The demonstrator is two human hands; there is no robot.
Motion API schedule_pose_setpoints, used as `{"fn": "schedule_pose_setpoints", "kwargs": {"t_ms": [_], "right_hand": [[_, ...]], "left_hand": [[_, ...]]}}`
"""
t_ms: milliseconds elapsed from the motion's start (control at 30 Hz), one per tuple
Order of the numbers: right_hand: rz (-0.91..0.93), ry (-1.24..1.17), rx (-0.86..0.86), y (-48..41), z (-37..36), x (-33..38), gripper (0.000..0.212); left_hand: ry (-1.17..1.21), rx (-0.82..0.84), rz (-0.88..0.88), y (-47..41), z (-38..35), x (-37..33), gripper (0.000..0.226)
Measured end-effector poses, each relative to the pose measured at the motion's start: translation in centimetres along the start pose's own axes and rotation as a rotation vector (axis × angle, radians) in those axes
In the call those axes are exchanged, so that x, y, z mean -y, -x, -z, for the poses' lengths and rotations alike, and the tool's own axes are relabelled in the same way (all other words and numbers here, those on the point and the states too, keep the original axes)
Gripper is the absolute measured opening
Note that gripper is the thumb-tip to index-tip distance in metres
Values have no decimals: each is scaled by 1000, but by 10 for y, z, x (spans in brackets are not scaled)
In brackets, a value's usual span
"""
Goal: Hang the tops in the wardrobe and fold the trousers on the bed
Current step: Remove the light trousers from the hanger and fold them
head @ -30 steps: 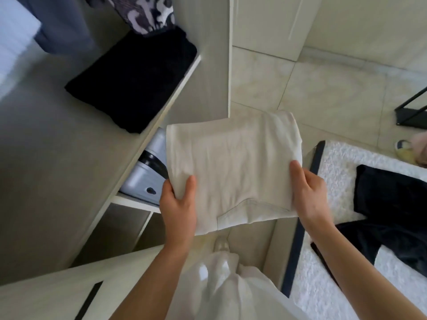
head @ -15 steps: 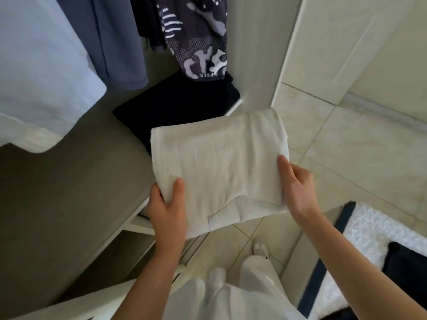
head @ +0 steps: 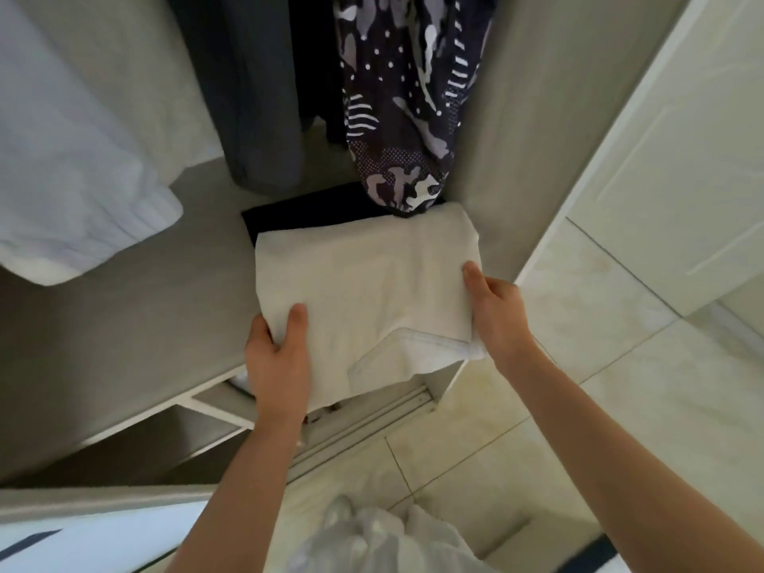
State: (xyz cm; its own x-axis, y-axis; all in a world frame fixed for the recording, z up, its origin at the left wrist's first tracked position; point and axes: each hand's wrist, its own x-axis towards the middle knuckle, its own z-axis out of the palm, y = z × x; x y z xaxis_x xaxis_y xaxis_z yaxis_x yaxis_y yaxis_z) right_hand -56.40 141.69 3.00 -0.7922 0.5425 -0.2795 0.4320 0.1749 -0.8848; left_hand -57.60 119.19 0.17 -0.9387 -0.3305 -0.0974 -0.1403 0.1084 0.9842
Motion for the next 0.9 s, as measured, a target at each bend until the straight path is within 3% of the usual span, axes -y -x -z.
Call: {"fn": "schedule_pose_setpoints", "kwargs": {"t_ms": [400,733,900], "right_hand": [[143,-12,21,-46,2,37,62],[116,-219,54,-110,-42,89,39],[188,-250,86,-118,-53,89,42]], "left_hand": [[45,-79,-60,-32,-22,-26,20],[103,-148,-92,-117,-48,-36,23],[122,-150,-129,-128,-45,-33,21]]}}
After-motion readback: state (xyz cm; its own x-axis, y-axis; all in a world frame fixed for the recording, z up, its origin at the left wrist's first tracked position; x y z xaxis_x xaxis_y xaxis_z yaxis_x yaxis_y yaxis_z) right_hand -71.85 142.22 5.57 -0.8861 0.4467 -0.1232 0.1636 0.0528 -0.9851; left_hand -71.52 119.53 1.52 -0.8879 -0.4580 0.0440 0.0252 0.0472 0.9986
